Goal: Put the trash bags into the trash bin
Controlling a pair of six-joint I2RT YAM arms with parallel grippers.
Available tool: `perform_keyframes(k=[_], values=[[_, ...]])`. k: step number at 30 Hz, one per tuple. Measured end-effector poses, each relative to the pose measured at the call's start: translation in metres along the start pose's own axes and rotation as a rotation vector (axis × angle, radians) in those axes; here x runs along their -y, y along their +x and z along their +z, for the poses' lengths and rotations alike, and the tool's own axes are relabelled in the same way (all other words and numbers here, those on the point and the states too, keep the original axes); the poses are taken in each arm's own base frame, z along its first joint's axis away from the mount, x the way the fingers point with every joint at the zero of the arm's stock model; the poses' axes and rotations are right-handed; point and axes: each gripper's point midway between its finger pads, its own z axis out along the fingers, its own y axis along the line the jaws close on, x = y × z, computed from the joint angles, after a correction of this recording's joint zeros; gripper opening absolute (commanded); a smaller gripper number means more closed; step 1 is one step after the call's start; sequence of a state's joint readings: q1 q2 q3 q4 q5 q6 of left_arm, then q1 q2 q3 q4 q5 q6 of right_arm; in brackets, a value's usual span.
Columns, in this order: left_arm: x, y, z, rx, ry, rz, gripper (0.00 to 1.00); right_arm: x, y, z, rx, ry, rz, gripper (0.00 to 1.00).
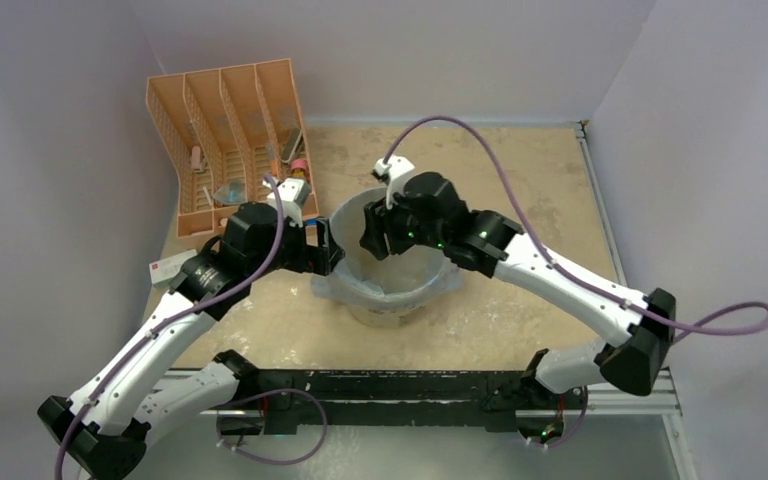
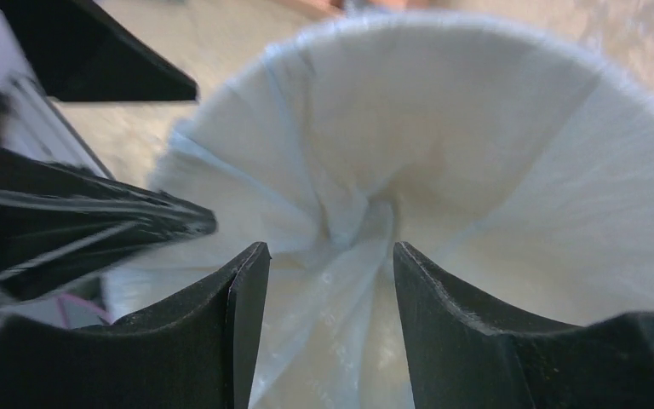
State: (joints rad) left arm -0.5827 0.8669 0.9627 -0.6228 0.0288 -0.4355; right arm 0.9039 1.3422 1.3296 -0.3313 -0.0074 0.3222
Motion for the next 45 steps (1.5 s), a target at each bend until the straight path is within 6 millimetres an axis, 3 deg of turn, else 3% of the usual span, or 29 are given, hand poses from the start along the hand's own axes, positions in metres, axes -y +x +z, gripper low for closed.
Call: perform_keyframes(k=[2,5,12,16,22,29,34,38,45], values=[[0.001,0.003,0.004,-0.019,0.004,0.001,0.81,0.006,0.025,0.012,-0.090,0.049,-0.033,0.58],[0.003,0.007,0.008,-0.043,0.017,0.006,0.77,0.008,0.053,0.015,-0.193,0.068,-0.067,0.58],[0.008,0.009,0.013,-0.060,0.047,0.007,0.69,0.001,0.080,0.015,-0.294,0.038,-0.137,0.60],[0.009,0.009,0.013,-0.061,0.053,0.005,0.64,0.009,0.110,0.033,-0.395,0.050,-0.164,0.60],[0.011,0.007,0.014,-0.054,0.055,-0.019,0.53,0.023,0.150,0.042,-0.518,0.069,-0.188,0.62],[0.012,0.006,0.018,-0.060,0.050,-0.056,0.43,0.031,0.170,0.052,-0.575,0.100,-0.170,0.62],[0.013,0.005,0.020,-0.065,0.046,-0.080,0.20,0.041,0.193,0.060,-0.625,0.159,-0.110,0.62],[0.005,-0.001,0.022,-0.045,-0.005,-0.094,0.00,0.044,0.195,0.062,-0.618,0.204,-0.069,0.63],[-0.007,0.005,0.025,-0.069,-0.076,-0.103,0.00,0.045,0.185,0.065,-0.573,0.242,-0.053,0.64]])
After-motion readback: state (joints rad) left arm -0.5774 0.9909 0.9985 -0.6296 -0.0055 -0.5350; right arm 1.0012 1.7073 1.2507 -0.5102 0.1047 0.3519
